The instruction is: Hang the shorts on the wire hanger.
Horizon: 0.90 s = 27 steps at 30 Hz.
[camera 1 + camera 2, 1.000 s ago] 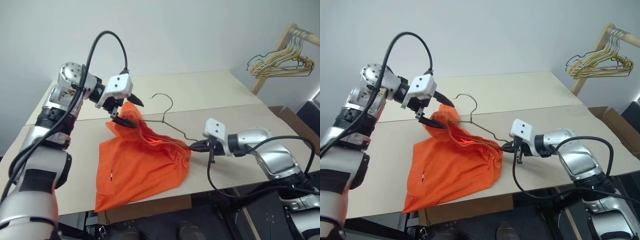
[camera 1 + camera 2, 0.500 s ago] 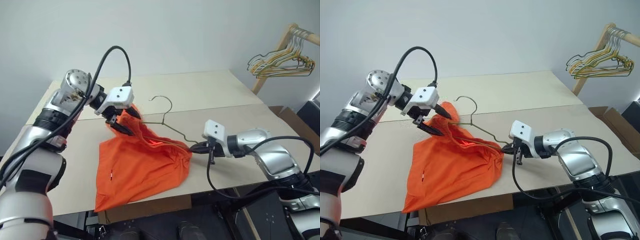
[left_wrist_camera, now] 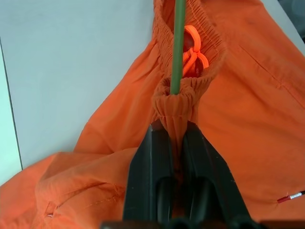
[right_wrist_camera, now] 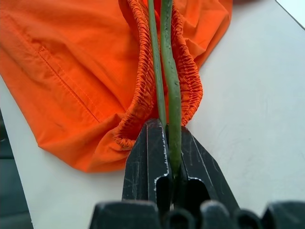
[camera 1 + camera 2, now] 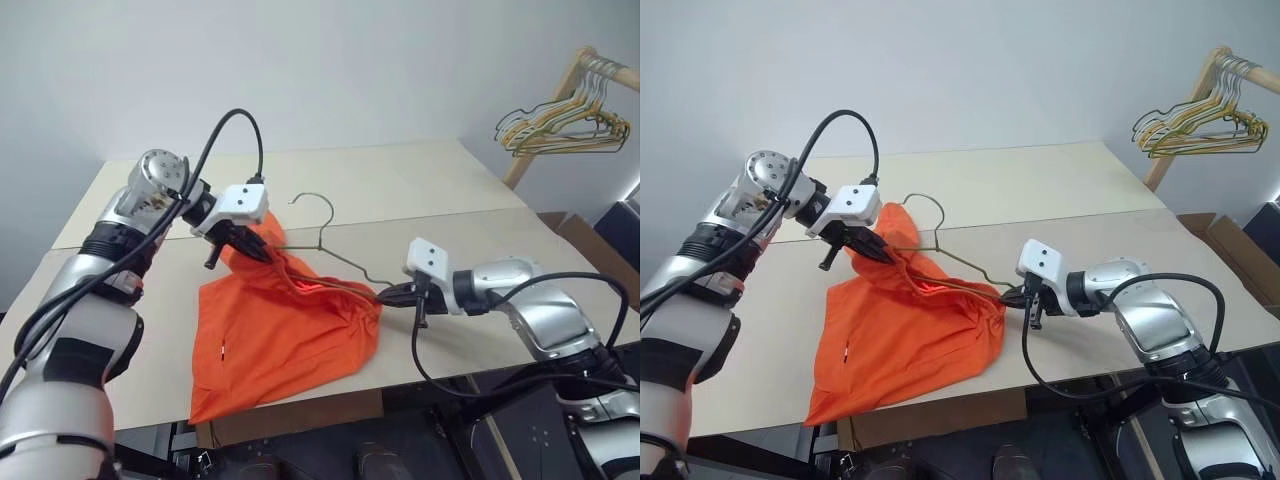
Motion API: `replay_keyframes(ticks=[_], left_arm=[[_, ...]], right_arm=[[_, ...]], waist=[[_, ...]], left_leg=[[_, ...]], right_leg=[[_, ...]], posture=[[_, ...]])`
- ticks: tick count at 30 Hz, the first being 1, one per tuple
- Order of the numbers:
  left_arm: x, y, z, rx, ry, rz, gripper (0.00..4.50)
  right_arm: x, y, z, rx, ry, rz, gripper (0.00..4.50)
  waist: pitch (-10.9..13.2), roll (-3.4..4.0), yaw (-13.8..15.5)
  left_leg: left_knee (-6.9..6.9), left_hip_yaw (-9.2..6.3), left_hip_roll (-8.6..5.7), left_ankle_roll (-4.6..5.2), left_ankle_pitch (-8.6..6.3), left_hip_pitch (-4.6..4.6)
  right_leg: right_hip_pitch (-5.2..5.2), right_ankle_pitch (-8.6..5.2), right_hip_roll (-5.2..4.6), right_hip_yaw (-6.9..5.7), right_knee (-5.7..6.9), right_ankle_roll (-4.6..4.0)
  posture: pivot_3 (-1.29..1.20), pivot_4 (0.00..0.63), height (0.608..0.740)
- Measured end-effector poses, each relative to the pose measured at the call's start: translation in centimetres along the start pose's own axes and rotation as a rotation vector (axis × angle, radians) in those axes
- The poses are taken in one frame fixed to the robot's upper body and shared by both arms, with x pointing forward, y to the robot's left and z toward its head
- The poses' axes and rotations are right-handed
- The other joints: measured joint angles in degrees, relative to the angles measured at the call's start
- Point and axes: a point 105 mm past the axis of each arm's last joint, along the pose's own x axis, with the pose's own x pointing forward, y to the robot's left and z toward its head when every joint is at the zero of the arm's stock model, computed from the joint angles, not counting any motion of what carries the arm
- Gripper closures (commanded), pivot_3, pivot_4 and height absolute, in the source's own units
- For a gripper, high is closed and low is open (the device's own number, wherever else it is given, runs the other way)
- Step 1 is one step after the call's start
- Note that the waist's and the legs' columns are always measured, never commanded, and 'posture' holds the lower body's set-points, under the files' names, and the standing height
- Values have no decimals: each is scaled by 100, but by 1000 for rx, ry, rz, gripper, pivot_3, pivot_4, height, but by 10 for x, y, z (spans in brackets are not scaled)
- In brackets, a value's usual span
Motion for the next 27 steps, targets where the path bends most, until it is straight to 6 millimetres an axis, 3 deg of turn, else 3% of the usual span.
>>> replay_keyframes(ticks=[3, 8, 14, 17, 20, 27], left_arm=[[-3, 2, 2, 24, -8, 22, 4465], [-4, 5, 3, 22, -20, 43, 4500], [-7, 9, 2, 27, -13, 77, 4500], [-10, 10, 2, 38, -15, 92, 4500], [-13, 11, 1, 41, -8, 104, 4500], [-13, 14, 2, 39, -31, 129, 4500]], right_arm=[[-2, -3, 3, -19, -18, -24, 4500], [-14, -9, 4, -90, -23, -87, 3062], [-49, -18, -17, 12, -12, -183, 1060], [-63, -14, -27, 127, -39, -204, 1060], [-61, 2, -38, 216, -46, -182, 1060], [-6, 32, -42, 414, -124, -145, 1060]], waist=[[0, 0, -1], [0, 0, -2], [0, 0, 6], [0, 0, 5], [-1, -1, -6], [-3, -3, -108]], left_leg=[[1, 0, 0, 0, 0, 0], [2, 1, -1, 0, 0, -1], [6, 1, -1, 0, 0, -2], [3, -1, 0, 0, 0, 2], [3, -1, 1, 1, 0, 2], [4, -10, 1, 1, 0, 1]], right_leg=[[0, 0, 0, 0, 0, 0], [1, 0, -1, 0, 1, 1], [3, 1, -2, -1, 1, 1], [5, 1, 0, -1, 1, 1], [4, 1, 2, 0, 3, 1], [4, 1, 2, -1, 8, 0]], posture=[[-117, 0, 740], [-115, 0, 740], [-120, 0, 740], [-125, 0, 740], [-128, 0, 740], [-130, 0, 740]])
